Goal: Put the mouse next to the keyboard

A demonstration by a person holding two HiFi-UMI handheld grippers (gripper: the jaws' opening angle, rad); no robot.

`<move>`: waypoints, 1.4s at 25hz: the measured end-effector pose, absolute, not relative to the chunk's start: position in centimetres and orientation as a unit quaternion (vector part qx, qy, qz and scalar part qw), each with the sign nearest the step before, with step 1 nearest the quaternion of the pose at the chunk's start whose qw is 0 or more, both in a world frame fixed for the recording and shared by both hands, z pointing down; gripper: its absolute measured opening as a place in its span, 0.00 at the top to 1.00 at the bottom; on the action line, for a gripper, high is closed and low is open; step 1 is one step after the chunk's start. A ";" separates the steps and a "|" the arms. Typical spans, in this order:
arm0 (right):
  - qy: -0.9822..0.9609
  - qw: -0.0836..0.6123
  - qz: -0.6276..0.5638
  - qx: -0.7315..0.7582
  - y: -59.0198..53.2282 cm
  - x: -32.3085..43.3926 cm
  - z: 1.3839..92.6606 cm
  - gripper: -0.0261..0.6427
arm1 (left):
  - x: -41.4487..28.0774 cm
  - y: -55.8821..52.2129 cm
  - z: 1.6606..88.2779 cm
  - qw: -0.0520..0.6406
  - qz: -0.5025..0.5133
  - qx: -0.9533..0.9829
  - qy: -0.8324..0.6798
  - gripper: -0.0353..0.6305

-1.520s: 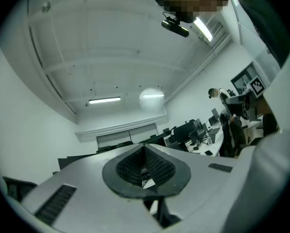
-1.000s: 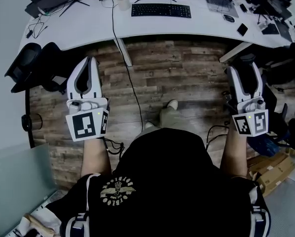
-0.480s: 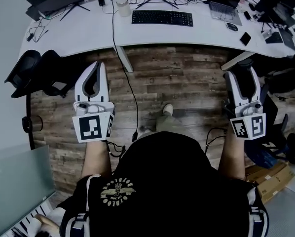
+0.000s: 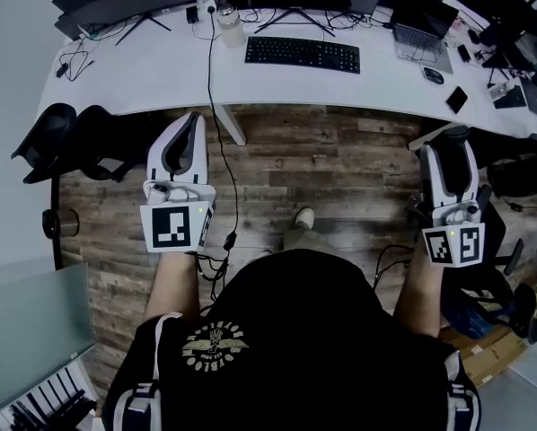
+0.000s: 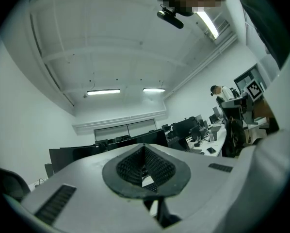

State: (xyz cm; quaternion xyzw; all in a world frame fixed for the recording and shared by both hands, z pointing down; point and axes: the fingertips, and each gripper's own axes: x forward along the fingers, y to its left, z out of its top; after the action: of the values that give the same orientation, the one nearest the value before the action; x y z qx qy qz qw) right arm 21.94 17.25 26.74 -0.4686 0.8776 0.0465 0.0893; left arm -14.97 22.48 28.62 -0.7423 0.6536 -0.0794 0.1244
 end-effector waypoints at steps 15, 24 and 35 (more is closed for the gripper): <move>0.891 0.089 0.036 -0.443 7.2 24.8 25.9 0.53 | -13.4 14.2 27.1 0.120 -0.056 -0.714 0.687 0.94; 0.904 0.097 0.015 -0.417 4.5 24.4 27.0 0.53 | -12.3 13.1 27.0 0.129 -0.074 -0.709 0.689 0.94; 0.902 0.098 -0.004 -0.421 2.9 24.1 28.4 0.53 | -13.1 11.6 27.8 0.128 -0.076 -0.711 0.687 0.94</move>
State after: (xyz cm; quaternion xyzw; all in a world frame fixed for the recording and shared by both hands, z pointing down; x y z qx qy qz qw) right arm 24.12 2.86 28.37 -0.4206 0.9019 -0.0036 0.0983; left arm -13.06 11.58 27.77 -0.7111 0.6871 -0.0761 0.1282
